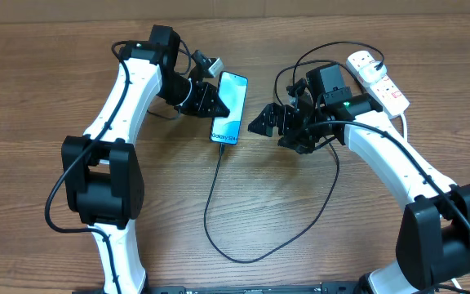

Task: Plug charger to phone and switch on socket
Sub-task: 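Lower the phone flat onto the table with the left gripper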

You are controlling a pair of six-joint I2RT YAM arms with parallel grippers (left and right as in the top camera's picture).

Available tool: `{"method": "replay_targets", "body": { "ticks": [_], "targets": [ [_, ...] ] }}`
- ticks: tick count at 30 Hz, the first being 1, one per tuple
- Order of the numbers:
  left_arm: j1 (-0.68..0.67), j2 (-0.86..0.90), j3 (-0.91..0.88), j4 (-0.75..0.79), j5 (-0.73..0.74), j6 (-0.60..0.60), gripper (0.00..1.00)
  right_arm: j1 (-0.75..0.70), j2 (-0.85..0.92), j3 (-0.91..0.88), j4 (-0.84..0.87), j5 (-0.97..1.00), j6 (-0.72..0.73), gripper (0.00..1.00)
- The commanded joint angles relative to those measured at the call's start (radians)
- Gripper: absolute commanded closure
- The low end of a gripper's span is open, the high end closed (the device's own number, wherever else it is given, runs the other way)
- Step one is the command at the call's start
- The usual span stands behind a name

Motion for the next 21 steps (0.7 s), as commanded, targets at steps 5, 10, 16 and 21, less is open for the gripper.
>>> {"method": "replay_targets", "body": {
  "ticks": [5, 10, 16, 21],
  "targets": [
    [0.002, 0.138, 0.02, 0.006, 0.058, -0.136, 0.96, -0.005, 0.002, 0.007, 0.001, 0.015, -0.007, 0.04],
    [0.013, 0.23, 0.02, 0.01, 0.22, -0.211, 0.96, -0.005, 0.002, 0.007, -0.005, 0.015, -0.007, 0.04],
    [0.014, 0.303, 0.02, 0.018, 0.223, -0.211, 0.96, -0.005, 0.002, 0.007, -0.005, 0.015, -0.007, 0.03],
    [0.016, 0.316, 0.02, 0.061, 0.184, -0.211, 0.96, -0.005, 0.002, 0.007, -0.006, 0.014, -0.007, 0.03]
  ]
}}
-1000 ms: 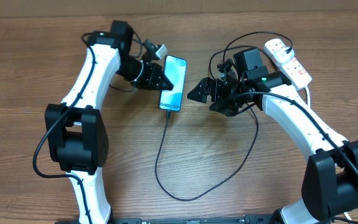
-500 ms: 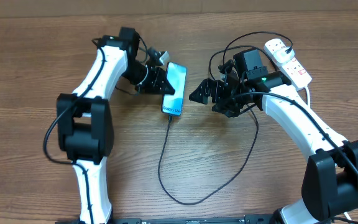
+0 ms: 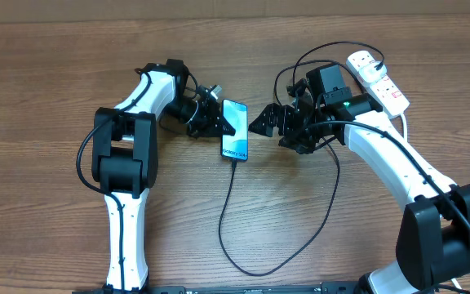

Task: Plug charger to phone and switch on socket
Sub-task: 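Lower the phone flat onto the table with the left gripper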

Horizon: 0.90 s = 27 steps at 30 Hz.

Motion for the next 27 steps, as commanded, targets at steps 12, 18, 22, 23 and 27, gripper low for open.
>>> {"method": "replay_targets", "body": {
  "ticks": [12, 18, 22, 23, 27],
  "targets": [
    [0.031, 0.01, 0.028, 0.032, -0.129, -0.066, 0.65, -0.005, 0.002, 0.007, -0.005, 0.006, -0.007, 0.03],
    [0.069, 0.007, 0.089, -0.051, -0.234, -0.066, 0.64, -0.005, 0.002, 0.007, -0.012, 0.006, -0.007, 0.02],
    [0.08, -0.006, 0.168, -0.151, -0.389, -0.066, 0.64, -0.005, 0.002, 0.007, -0.012, 0.016, -0.007, 0.0],
    [0.08, -0.011, 0.19, -0.172, -0.415, -0.066, 0.64, -0.005, 0.002, 0.007, -0.012, 0.032, -0.007, 0.0],
    [0.08, -0.059, 0.27, -0.23, -0.45, -0.068, 0.64, -0.005, 0.002, 0.007, -0.02, 0.101, 0.0, 0.0]
  ]
}}
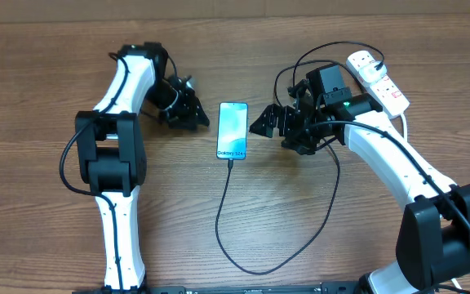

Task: Plug charger to phone and switch on socket
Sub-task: 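Lower the phone flat onto the table with the left gripper, then release the phone and lift the left gripper away, then move the right gripper toward the white power strip switch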

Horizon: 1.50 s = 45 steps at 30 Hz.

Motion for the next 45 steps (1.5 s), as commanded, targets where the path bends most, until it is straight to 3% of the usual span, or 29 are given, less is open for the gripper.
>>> {"method": "replay_targets", "body": {
  "ticks": [1, 9, 18, 19, 21, 27, 32, 36, 45],
  "targets": [
    [-0.004, -0.082, 0.086, -0.024, -0.092, -0.012, 0.63, -0.005, 0.002, 0.007, -0.005, 0.075, 0.0, 0.0],
    [-0.008, -0.411, 0.1, 0.003, -0.261, -0.118, 0.67, -0.061, 0.001, 0.01, 0.002, 0.079, -0.059, 0.0],
    [-0.058, -0.819, 0.097, -0.021, -0.542, -0.156, 0.59, -0.297, 0.001, 0.041, 0.014, 0.077, -0.065, 0.0],
    [-0.059, -0.839, 0.097, -0.03, -0.552, -0.166, 0.49, -0.323, 0.001, 0.051, 0.014, 0.073, -0.079, 0.0],
    [-0.059, -0.871, 0.097, -0.049, -0.554, -0.167, 0.0, -0.389, 0.001, 0.079, 0.016, 0.062, -0.11, 0.0],
    [-0.059, -0.869, 0.097, -0.1, -0.554, -0.167, 0.0, -0.543, 0.001, 0.124, 0.076, 0.15, -0.139, 0.0],
    [-0.059, -0.861, 0.097, -0.109, -0.554, -0.167, 0.0, -0.603, 0.002, 0.124, 0.18, 0.501, -0.182, 0.0],
    [-0.059, -0.861, 0.097, -0.109, -0.554, -0.167, 0.0, -0.592, 0.026, 0.124, 0.274, 0.698, -0.359, 0.0],
    [-0.059, -0.861, 0.097, -0.109, -0.554, -0.167, 0.0, -0.597, 0.165, 0.124, 0.451, 0.74, -0.42, 0.0]
  ]
}}
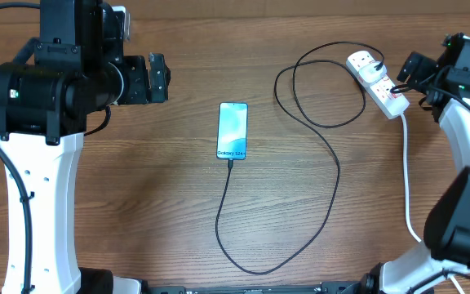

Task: Plug charger to phone and switch on socket
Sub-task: 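Move the right gripper toward the white power strip switch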

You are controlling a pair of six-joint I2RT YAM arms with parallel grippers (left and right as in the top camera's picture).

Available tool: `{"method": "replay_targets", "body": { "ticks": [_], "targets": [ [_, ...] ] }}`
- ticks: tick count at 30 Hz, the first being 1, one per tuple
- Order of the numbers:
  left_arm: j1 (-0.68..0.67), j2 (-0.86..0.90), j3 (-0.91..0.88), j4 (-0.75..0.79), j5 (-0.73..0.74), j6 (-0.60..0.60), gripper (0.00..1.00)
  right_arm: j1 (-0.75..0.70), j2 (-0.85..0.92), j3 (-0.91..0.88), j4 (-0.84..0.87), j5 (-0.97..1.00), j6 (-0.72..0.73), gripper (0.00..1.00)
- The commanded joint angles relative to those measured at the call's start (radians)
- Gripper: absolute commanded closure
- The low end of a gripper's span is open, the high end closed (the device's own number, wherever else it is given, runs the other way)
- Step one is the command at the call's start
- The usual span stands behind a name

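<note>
The phone point(232, 130) lies flat mid-table, screen lit, with the black charger cable point(335, 175) plugged into its lower end. The cable loops toward the near edge, then runs up to the white socket strip point(376, 76) at the far right. My right gripper point(405, 75) is at the strip's right end, fingers against it; their gap cannot be made out. My left gripper point(160, 77) is raised high at the far left, well clear of the phone, open and holding nothing.
A white lead point(406, 175) runs from the socket strip down the right side toward the near edge. The left arm's bulk point(51, 90) hangs over the table's far left corner.
The left arm has risen up and away to the far left. The right gripper has gone from beside the phone to the socket strip at the far right. The phone has not moved.
The left gripper held the plugged-in phone tilted while the right gripper stood just right of it. Then the phone sat lower, still at the left gripper. Then it lay flat, released. Now both arms are away, the right one at the socket strip.
</note>
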Motion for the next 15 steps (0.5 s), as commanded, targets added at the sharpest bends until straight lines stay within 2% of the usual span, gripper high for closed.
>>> {"method": "replay_targets", "body": {
  "ticks": [1, 5, 12, 15],
  "targets": [
    [0.001, -0.007, 0.002, 0.0, -0.013, -0.01, 0.0, -0.002, 0.067, 0.02, 0.043, 0.051, -0.074, 0.0],
    [0.001, -0.007, 0.002, 0.0, -0.013, -0.01, 0.0, 0.001, 0.14, 0.02, 0.092, 0.051, -0.157, 0.0],
    [0.001, -0.007, 0.002, 0.0, -0.013, -0.01, 0.0, 0.002, 0.201, 0.023, 0.112, 0.058, -0.154, 0.0],
    [0.001, -0.007, 0.002, 0.0, -0.013, -0.01, 0.0, 0.003, 0.201, 0.063, 0.06, 0.05, -0.15, 0.0]
  ]
}}
